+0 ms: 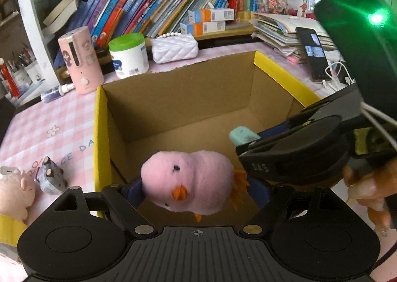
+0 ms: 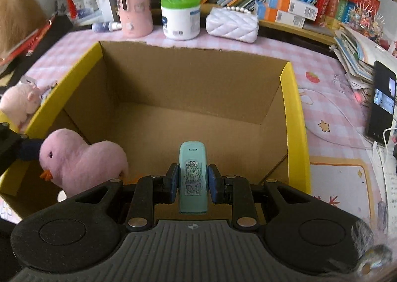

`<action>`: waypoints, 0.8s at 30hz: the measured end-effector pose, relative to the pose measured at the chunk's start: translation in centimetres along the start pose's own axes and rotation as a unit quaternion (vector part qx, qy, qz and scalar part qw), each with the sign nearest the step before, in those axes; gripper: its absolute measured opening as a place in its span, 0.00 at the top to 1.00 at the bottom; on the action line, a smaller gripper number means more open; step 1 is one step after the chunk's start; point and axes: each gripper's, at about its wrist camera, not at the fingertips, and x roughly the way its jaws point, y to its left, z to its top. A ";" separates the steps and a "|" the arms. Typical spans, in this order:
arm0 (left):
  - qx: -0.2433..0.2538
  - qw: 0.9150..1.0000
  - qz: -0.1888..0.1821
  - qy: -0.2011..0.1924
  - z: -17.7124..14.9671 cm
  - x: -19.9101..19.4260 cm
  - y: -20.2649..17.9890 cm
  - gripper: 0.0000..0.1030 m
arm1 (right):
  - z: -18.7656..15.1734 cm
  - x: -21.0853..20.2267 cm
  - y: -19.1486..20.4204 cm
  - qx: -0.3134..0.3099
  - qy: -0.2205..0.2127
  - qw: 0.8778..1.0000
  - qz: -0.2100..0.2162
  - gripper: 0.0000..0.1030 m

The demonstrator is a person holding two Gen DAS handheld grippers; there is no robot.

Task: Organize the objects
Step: 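Open both tools to drop the highlighter and chick into the box, then withdraw both open tools back toward the tape roll and card box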

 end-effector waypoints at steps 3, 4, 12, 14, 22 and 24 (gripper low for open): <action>-0.003 1.000 -0.001 -0.001 0.0 0.1 -0.2 0.16 | 0.1 0.6 -0.2 -0.002 0.010 1.000 0.003 0.77; -0.003 1.000 0.001 -0.003 0.0 0.0 -0.2 0.16 | 0.1 0.8 -0.2 -0.004 0.013 1.000 0.003 0.77; -0.012 0.999 0.013 -0.045 -0.8 -2.3 -0.2 0.10 | 0.2 -0.2 -0.3 0.009 -0.016 1.000 0.011 0.55; -0.019 0.998 0.015 -0.057 -1.2 -3.2 0.1 0.10 | 0.1 -1.0 -0.5 0.025 -0.032 0.999 0.025 0.54; -0.059 0.992 0.027 -0.107 -3.3 -7.7 1.7 0.06 | -0.5 -6.2 0.8 0.079 -0.108 0.991 0.019 0.48; -0.064 0.991 0.030 -0.117 -4.0 -8.7 2.2 0.06 | -1.1 -7.8 1.4 0.089 -0.129 0.988 0.002 0.41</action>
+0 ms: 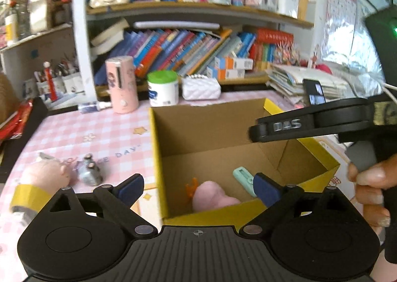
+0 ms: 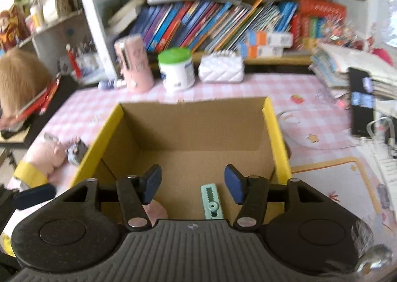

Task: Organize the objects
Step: 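Withdraw both open tools back toward the tape roll and card box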

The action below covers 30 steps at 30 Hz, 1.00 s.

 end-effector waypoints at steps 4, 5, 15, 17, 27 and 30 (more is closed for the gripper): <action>-0.013 1.000 0.012 -0.019 -1.1 -2.2 1.8 0.06 | -1.6 -3.3 1.3 0.015 -0.040 0.998 -0.036 0.36; -0.012 1.000 0.018 -0.022 -1.4 -2.6 2.3 0.06 | -2.1 -3.9 1.6 0.017 -0.044 0.998 -0.044 0.36; -0.033 0.998 0.056 0.007 -5.6 -6.2 7.9 0.06 | -8.3 -7.8 6.5 0.070 -0.068 0.987 -0.129 0.35; -0.034 0.997 0.068 0.021 -6.8 -6.6 9.2 0.05 | -9.4 -8.0 7.8 0.075 -0.065 0.986 -0.136 0.35; -0.073 0.991 0.100 0.055 -10.7 -10.5 15.0 0.05 | -13.6 -7.3 14.9 0.061 -0.002 0.992 -0.107 0.29; -0.075 0.990 0.107 0.057 -11.7 -11.8 16.1 0.05 | -14.4 -7.5 17.2 0.047 0.001 0.995 -0.092 0.27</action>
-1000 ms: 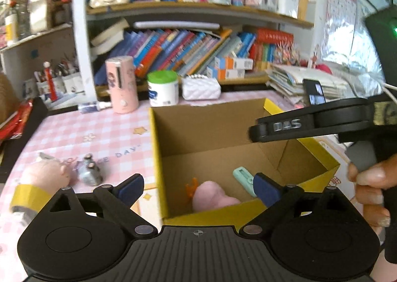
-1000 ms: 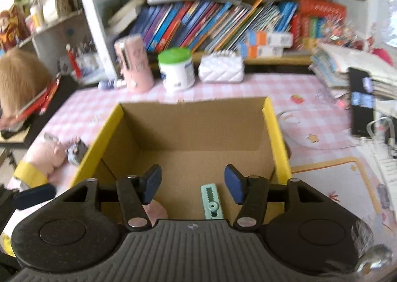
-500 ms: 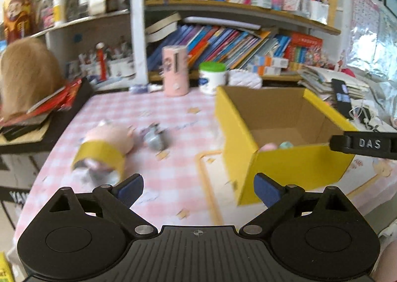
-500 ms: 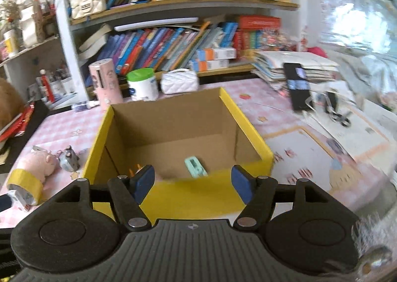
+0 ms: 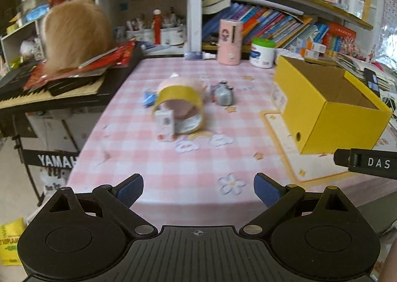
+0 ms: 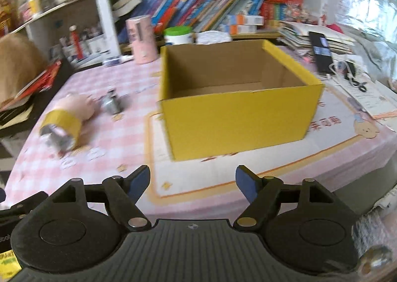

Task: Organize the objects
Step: 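Withdraw both open tools back toward the tape roll and card box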

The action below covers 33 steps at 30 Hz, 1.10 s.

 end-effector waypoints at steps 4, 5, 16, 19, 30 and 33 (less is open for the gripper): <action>-0.008 1.000 0.011 -0.003 -0.9 -1.0 2.1 0.05 | -1.2 -0.4 2.6 -0.022 0.009 1.000 0.019 0.26; -0.010 1.000 0.013 -0.004 -1.0 -1.2 2.6 0.05 | -1.5 -0.5 3.2 -0.026 0.011 0.999 0.023 0.26; -0.029 0.999 0.024 -0.014 -1.9 -2.4 6.3 0.05 | -2.8 -1.5 7.9 -0.052 0.009 0.997 0.051 0.26; -0.031 0.999 0.022 -0.010 -2.0 -2.3 6.6 0.05 | -2.9 -1.6 8.7 -0.064 0.008 0.996 0.054 0.26; -0.040 0.999 0.020 -0.004 -1.3 -0.5 7.0 0.05 | -2.3 -0.2 9.8 -0.082 0.018 0.995 0.056 0.26; -0.038 0.999 0.024 0.000 -0.8 0.4 7.0 0.05 | -1.7 0.7 9.9 -0.083 0.021 0.995 0.056 0.26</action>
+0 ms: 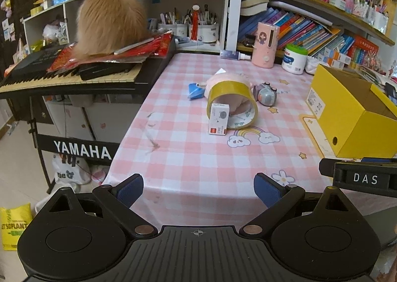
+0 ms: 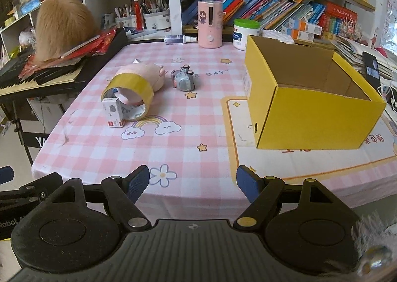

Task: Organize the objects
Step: 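Withdraw both open tools back toward the tape roll and card box, then grasp the yellow tape roll with the right tool while the left tool grasps the white card box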

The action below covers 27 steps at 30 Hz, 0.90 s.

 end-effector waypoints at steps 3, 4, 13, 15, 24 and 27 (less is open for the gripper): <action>-0.003 1.000 0.007 0.003 0.8 1.1 -0.1 0.05 | 0.9 1.2 -0.1 -0.002 0.005 1.000 0.004 0.26; -0.005 1.000 0.009 0.005 1.0 1.4 -0.1 0.05 | 1.2 1.6 -0.1 -0.004 0.005 1.000 0.006 0.26; -0.026 0.999 0.028 0.030 3.0 5.1 -0.3 0.05 | 5.2 5.1 -0.6 -0.011 -0.011 0.999 0.028 0.27; -0.034 0.998 0.034 0.035 3.5 5.8 -0.3 0.05 | 6.1 6.1 -0.5 -0.022 -0.011 0.999 0.040 0.27; -0.046 0.995 0.066 0.052 4.6 7.7 -0.2 0.05 | 8.8 11.7 1.3 -0.070 0.035 0.992 0.100 0.31; -0.050 0.995 0.071 0.059 4.8 8.2 -0.1 0.05 | 9.5 13.7 2.0 -0.081 0.040 0.990 0.109 0.31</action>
